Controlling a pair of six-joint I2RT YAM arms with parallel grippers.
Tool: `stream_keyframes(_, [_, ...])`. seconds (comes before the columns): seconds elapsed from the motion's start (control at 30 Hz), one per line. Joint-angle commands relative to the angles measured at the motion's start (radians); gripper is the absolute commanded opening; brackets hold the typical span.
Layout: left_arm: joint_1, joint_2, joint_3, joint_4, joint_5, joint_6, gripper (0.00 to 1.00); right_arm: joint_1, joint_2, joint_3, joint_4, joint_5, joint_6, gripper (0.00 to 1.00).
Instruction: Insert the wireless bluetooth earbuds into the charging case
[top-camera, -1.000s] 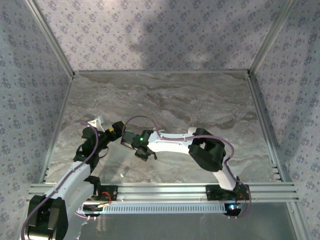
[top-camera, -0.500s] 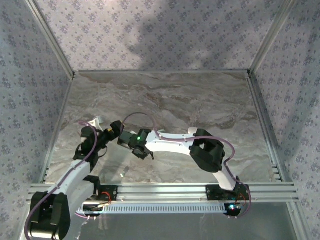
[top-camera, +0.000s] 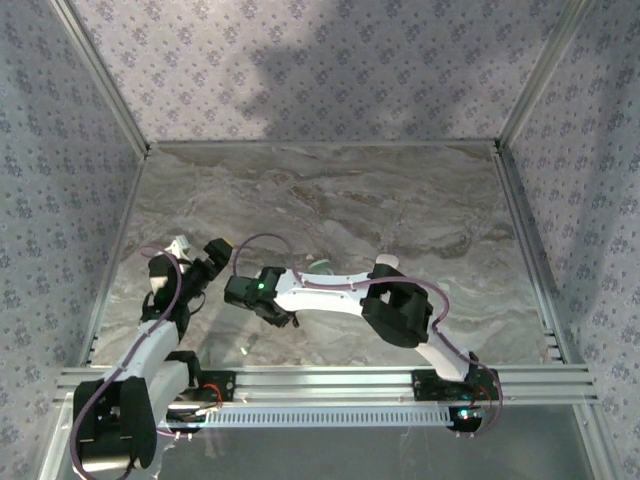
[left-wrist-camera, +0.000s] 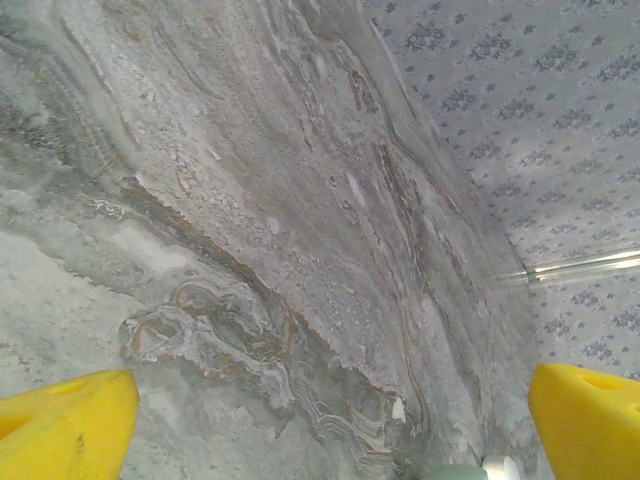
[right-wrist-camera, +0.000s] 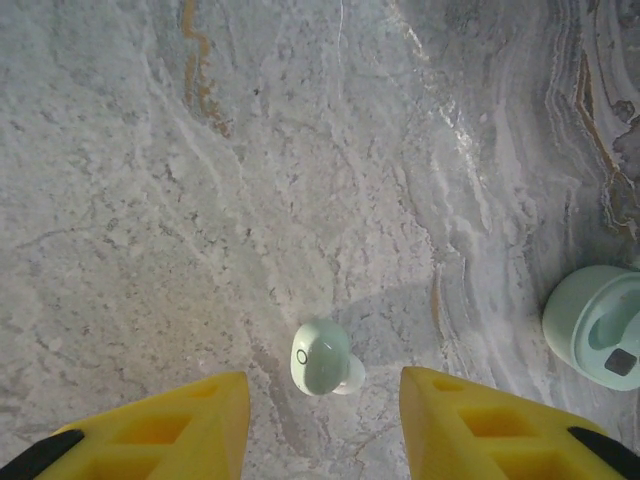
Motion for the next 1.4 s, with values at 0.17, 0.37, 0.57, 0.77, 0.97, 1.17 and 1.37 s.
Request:
stream_keyframes(0.17, [0.011,-0.038,-0.003,0.012,0.031,-0.017,1.0,0.02,0.062,0.066,-0.075,0.039,0.021,0.41])
stream_keyframes(0.37, [0.011,-0.038,-0.003,0.014,0.031,-0.016,1.0,0.021,0.085,0.08,-0.086,0.053,0.024,0.4])
stream_keyframes(0.57, [0.011,-0.035,-0.003,0.017,0.031,-0.016,1.0,0.023,0.096,0.09,-0.091,0.06,0.027,0.4])
stream_keyframes(0.77, [0.01,-0.033,-0.003,0.02,0.032,-0.017,1.0,0.023,0.107,0.103,-0.099,0.064,0.025,0.39])
stream_keyframes(0.97, [0.011,-0.032,-0.004,0.024,0.035,-0.018,1.0,0.023,0.119,0.106,-0.1,0.063,0.03,0.37])
stream_keyframes(1.17, [0.011,-0.033,-0.004,0.024,0.037,-0.017,1.0,0.021,0.129,0.111,-0.101,0.056,0.035,0.35])
stream_keyframes(1.37, [0.011,-0.032,-0.005,0.026,0.038,-0.019,1.0,0.018,0.136,0.115,-0.106,0.053,0.039,0.33])
